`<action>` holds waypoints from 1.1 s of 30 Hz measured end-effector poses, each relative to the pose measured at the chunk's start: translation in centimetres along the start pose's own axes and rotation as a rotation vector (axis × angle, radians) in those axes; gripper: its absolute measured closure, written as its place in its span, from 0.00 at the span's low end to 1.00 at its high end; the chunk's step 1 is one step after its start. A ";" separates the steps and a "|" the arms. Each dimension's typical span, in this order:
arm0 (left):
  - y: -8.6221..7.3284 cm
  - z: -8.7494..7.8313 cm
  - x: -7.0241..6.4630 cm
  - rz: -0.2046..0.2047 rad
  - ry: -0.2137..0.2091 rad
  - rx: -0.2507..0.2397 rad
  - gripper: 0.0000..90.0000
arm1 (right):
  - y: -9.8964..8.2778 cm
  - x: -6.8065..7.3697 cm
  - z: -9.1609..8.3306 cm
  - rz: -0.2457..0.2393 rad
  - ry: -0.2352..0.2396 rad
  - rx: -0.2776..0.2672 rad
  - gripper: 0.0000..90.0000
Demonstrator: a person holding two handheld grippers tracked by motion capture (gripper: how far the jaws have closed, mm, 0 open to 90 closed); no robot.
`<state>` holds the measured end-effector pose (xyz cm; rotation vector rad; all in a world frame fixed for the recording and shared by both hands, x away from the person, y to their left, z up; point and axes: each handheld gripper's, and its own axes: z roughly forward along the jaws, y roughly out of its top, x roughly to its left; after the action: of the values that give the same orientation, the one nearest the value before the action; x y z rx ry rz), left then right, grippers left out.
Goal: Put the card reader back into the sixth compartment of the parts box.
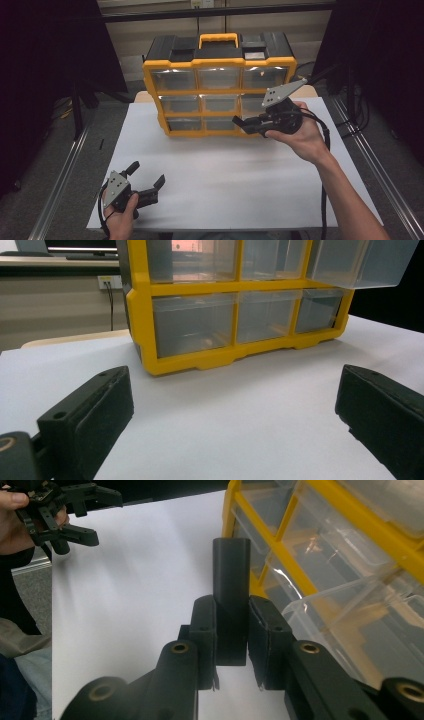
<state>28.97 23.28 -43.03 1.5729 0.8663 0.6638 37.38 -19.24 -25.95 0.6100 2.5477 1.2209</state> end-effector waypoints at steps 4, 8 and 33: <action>0.0 0.0 0.0 0.004 -0.001 0.002 0.03 | 0.5 -0.3 -0.6 -0.003 -0.011 -0.002 0.82; 0.0 0.0 0.0 0.002 0.001 0.000 0.03 | 0.8 -0.6 -1.2 -0.006 -0.024 0.007 0.82; 0.0 0.0 0.0 0.000 -0.001 -0.004 0.03 | 2.2 -3.8 -4.0 0.029 -0.139 0.084 0.82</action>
<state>28.93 23.26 -43.01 1.5698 0.8633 0.6644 39.73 -22.51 -21.64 0.7255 2.4915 1.0459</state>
